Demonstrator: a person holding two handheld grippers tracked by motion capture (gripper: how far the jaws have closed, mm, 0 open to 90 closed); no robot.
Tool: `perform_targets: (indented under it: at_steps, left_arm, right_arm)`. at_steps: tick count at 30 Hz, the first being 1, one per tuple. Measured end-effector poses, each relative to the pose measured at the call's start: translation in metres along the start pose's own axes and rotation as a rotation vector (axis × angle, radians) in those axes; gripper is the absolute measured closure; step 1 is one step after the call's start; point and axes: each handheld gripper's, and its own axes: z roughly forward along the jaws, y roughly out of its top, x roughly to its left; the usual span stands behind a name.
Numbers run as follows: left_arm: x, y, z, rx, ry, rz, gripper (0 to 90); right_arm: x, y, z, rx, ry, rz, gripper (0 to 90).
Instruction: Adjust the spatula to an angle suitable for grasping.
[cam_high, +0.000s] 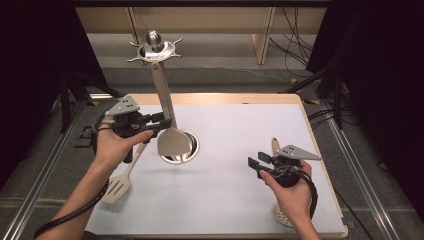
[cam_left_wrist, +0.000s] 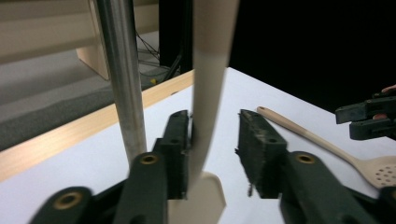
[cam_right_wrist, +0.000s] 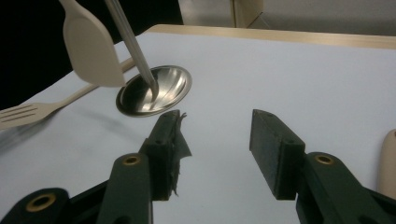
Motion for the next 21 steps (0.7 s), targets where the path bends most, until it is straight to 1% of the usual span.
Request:
perform_targets:
  at_steps: [2, 3, 4, 5, 6, 7, 8, 9, 10, 12, 13, 14, 15, 16, 17, 18, 19, 20, 21]
  left_arm:
    - [0.000, -0.003, -0.003, -0.005, 0.015, 0.016, 55.2]
    - [0.000, -0.004, -0.005, -0.002, 0.016, 0.022, 54.1]
    - [0.000, -0.005, -0.006, -0.002, 0.015, 0.026, 53.2]
    - [0.000, -0.006, -0.008, -0.006, 0.014, 0.023, 52.9]
    - [-0.001, -0.007, -0.010, -0.011, 0.016, 0.013, 52.7]
    - [-0.001, -0.007, -0.011, -0.013, 0.015, 0.018, 52.7]
    - [-0.001, -0.008, -0.013, -0.015, 0.019, 0.020, 53.1]
    - [-0.001, -0.009, -0.014, -0.014, 0.023, 0.015, 53.7]
    - [-0.001, -0.009, -0.015, -0.015, 0.021, 0.015, 54.7]
    - [-0.002, -0.010, -0.017, -0.021, 0.027, 0.001, 57.7]
    - [-0.002, -0.010, -0.018, -0.021, 0.030, -0.002, 59.6]
    - [-0.002, -0.009, -0.019, -0.023, 0.025, 0.001, 61.4]
    - [-0.003, -0.009, -0.020, -0.025, 0.023, -0.002, 62.9]
    - [-0.004, -0.008, -0.021, -0.023, 0.019, 0.001, 63.8]
    - [-0.004, -0.007, -0.022, -0.021, 0.013, 0.008, 65.1]
    - [-0.005, -0.006, -0.022, -0.018, 0.010, 0.011, 66.0]
    - [-0.005, -0.006, -0.024, -0.021, 0.011, 0.012, 67.1]
    - [-0.006, -0.005, -0.025, -0.021, 0.011, 0.014, 68.3]
    - [-0.007, -0.004, -0.026, -0.017, 0.007, 0.017, 69.3]
  right_arm:
    - [0.000, 0.000, -0.001, 0.008, -0.004, 0.000, 54.0]
    - [0.000, 0.000, 0.000, 0.009, -0.002, 0.002, 54.0]
    - [-0.001, 0.000, 0.000, 0.007, -0.001, -0.006, 53.8]
    - [0.000, 0.000, -0.002, 0.021, -0.007, 0.008, 53.8]
    - [-0.003, 0.001, -0.001, 0.007, -0.006, -0.024, 53.8]
    - [-0.004, 0.001, 0.000, 0.000, 0.000, -0.022, 53.8]
    - [-0.002, 0.001, -0.001, 0.001, -0.011, -0.001, 53.8]
    - [-0.003, 0.001, -0.001, 0.001, -0.003, -0.004, 53.8]
    - [-0.003, 0.002, -0.001, 0.005, 0.000, 0.010, 53.7]
    - [-0.006, 0.003, -0.001, 0.001, -0.008, 0.007, 53.7]
    - [-0.008, 0.004, 0.000, -0.009, -0.013, -0.012, 53.7]
    - [-0.007, 0.004, 0.000, -0.005, -0.009, 0.011, 53.7]
    - [-0.007, 0.005, 0.000, -0.001, -0.005, 0.003, 53.7]
    - [-0.009, 0.005, 0.000, -0.007, -0.007, -0.017, 53.6]
    - [-0.008, 0.005, 0.000, -0.002, -0.004, 0.005, 53.6]
    - [-0.008, 0.005, -0.001, 0.003, -0.016, 0.014, 53.6]
    - [-0.011, 0.004, 0.000, -0.009, -0.020, -0.018, 53.6]
    - [-0.008, 0.002, 0.000, -0.004, -0.018, 0.022, 53.6]
    - [-0.011, 0.002, -0.001, -0.007, -0.019, -0.016, 53.6]
